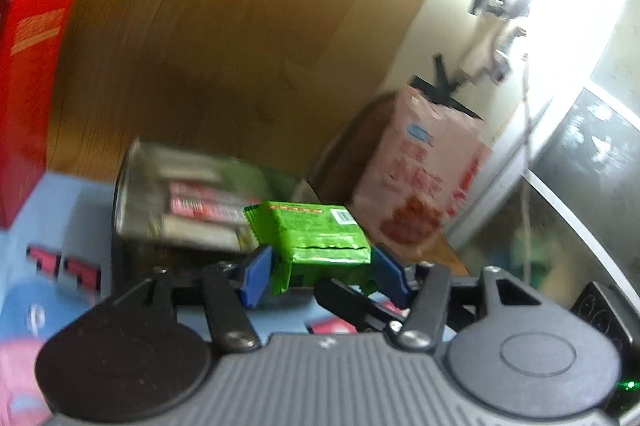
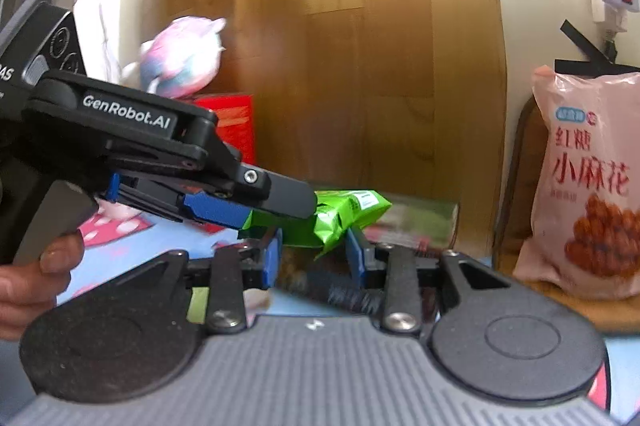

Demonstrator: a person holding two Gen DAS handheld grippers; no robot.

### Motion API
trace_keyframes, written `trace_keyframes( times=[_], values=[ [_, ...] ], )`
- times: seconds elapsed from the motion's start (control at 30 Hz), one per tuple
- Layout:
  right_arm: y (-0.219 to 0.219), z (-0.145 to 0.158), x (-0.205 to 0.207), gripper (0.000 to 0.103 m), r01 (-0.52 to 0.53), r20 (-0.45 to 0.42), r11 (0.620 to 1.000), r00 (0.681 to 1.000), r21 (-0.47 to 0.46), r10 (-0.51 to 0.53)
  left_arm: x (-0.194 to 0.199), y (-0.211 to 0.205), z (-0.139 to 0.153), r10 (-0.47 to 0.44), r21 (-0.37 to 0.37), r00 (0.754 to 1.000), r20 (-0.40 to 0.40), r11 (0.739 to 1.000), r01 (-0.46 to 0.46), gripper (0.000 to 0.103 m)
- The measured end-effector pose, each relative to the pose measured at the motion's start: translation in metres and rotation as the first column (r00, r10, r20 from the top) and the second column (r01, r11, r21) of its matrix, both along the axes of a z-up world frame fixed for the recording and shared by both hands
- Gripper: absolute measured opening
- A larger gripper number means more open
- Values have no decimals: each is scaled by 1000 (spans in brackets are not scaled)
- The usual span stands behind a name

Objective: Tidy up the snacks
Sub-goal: 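Carry the bright green packet into the black box and release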

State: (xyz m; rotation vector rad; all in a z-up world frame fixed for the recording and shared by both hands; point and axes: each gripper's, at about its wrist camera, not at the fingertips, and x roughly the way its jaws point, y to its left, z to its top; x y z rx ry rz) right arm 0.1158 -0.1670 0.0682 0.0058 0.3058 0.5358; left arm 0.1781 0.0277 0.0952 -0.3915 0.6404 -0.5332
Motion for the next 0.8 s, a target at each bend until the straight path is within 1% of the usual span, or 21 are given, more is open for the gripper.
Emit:
trace_keyframes(
  times=[0.1, 0.17, 0.23, 0.3, 0.33, 0.37, 0.43, 0.5, 0.57, 0.67, 0.8],
  values=[
    [2, -4, 30, 39, 16, -32, 1000, 999, -2, -16, 27, -1, -8, 31, 3, 999, -22, 1000, -31, 54],
    [6, -10, 45, 43, 34, -52, 999, 998, -24, -35, 41, -1, -15, 51, 5, 998, -46, 999, -50, 56],
    [10, -17, 55, 47, 42, -79, 998, 996, -42, -45, 49, -1, -21, 62, 7, 996, -66, 998, -62, 56],
    [7, -18, 56, 47, 45, -100, 999, 994, -26, -47, 47, 2, -22, 59, -3, 996, -62, 998, -60, 58],
    [3, -17, 53, 48, 52, -95, 999, 994, -13, -53, 42, 7, -20, 59, -9, 997, -45, 998, -60, 58],
    [-1, -15, 50, 51, 59, -89, 998, 994, 0, -59, 35, 12, -17, 63, -15, 998, -28, 998, -63, 58],
    [-10, -12, 39, 51, 63, -94, 997, 994, 35, -60, 22, 27, -13, 74, -41, 997, -8, 996, -74, 58],
    [-16, -12, 27, 51, 35, -130, 997, 991, 71, -26, 4, 49, -12, 99, -70, 995, -6, 993, -99, 59],
    [-15, -17, 13, 51, -7, -170, 996, 985, 94, 22, -15, 70, -15, 143, -77, 990, -15, 987, -144, 62],
    [-4, -28, -1, 51, -69, -227, 991, 970, 113, 93, -39, 100, -29, 208, -84, 976, -63, 974, -213, 62],
    [27, -43, -15, 51, -150, -300, 982, 937, 118, 180, -57, 128, -58, 256, -101, 951, -171, 956, -276, 62]
  ],
)
